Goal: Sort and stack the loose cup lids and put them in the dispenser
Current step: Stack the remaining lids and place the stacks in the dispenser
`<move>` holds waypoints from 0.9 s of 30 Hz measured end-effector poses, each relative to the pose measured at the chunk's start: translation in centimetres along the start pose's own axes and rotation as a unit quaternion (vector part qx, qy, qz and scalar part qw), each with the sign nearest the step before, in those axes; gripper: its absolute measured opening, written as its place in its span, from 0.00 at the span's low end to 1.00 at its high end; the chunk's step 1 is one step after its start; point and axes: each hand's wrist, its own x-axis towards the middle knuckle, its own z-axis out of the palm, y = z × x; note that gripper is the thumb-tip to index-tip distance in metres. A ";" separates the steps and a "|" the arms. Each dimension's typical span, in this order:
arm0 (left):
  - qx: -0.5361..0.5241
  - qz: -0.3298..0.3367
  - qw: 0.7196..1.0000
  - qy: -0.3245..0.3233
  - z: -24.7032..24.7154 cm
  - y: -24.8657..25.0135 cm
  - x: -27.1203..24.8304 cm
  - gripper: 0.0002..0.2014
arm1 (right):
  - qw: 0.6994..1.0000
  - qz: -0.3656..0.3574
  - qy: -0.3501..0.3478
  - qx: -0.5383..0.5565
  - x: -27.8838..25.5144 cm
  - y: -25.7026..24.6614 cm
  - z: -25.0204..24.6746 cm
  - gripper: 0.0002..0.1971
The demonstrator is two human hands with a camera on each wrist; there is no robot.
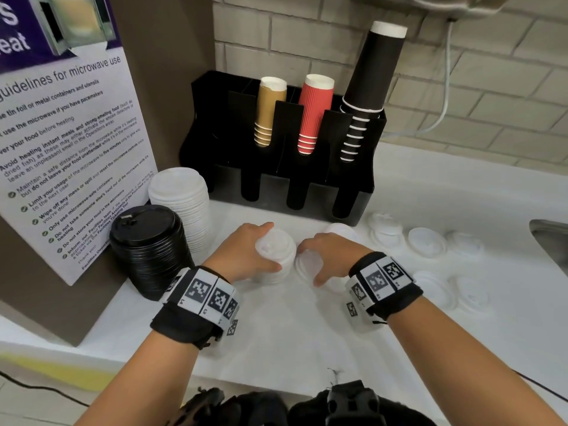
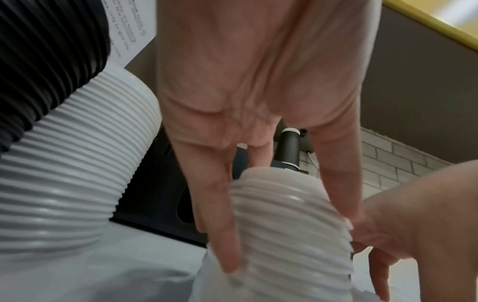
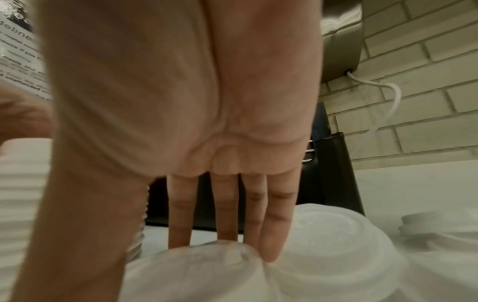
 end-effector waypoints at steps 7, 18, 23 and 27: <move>0.011 0.006 1.000 0.020 -0.1 -0.3 0.0 0.47 | 0.954 0.000 0.148 0.259 -2.2 1.4 -1.2 0.25; -0.080 0.020 0.991 0.103 0.2 0.3 -0.8 0.68 | 0.934 -0.109 0.226 0.254 -2.0 -3.5 -1.5 0.26; -0.080 0.014 0.991 0.110 0.4 0.3 -0.8 0.70 | 0.949 -0.108 0.210 0.209 -1.5 -4.5 -1.6 0.26; -0.081 0.017 0.990 0.114 0.5 0.1 -0.6 0.71 | 0.957 -0.110 0.199 0.182 -1.1 -5.0 -2.0 0.26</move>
